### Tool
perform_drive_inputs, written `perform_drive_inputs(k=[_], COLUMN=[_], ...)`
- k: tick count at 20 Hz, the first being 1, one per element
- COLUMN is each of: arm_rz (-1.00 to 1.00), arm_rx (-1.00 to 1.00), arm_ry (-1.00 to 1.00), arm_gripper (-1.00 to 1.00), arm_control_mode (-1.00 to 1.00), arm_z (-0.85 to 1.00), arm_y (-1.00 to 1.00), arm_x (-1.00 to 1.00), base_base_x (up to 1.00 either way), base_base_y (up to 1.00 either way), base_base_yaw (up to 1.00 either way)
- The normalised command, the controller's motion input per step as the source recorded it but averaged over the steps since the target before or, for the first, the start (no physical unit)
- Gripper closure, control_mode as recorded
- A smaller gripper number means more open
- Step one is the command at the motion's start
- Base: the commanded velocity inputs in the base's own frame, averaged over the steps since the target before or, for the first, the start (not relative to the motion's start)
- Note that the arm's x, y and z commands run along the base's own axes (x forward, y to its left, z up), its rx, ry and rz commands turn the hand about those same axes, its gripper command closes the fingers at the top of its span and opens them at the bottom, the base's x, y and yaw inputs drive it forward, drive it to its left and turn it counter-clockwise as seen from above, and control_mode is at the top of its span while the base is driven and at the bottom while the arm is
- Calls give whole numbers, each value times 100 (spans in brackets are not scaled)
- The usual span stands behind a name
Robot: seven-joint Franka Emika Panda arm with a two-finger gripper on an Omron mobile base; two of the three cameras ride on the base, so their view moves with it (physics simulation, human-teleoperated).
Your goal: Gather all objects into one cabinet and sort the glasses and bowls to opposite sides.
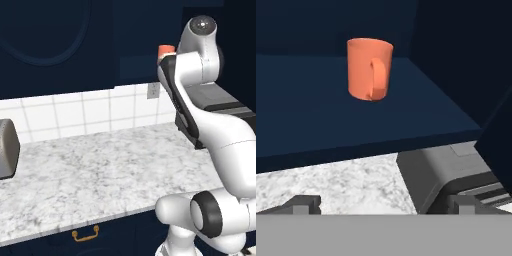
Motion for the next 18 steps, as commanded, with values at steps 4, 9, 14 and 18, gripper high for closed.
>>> perform_drive_inputs(k=[4, 9, 14, 18], arm_rz=[6, 2, 0, 0], arm_rx=[0, 0, 1, 3], arm_ry=[-32, -16, 0, 1], arm_gripper=[-100, -100, -100, -100], arm_control_mode=[-100, -100, -100, -100], arm_z=[-5, 8, 13, 27], arm_y=[-13, -9, -3, 0], arm_x=[42, 28, 38, 55], base_base_x=[0, 0, 0, 0], base_base_y=[0, 0, 0, 0], base_base_yaw=[0, 0, 0, 0])
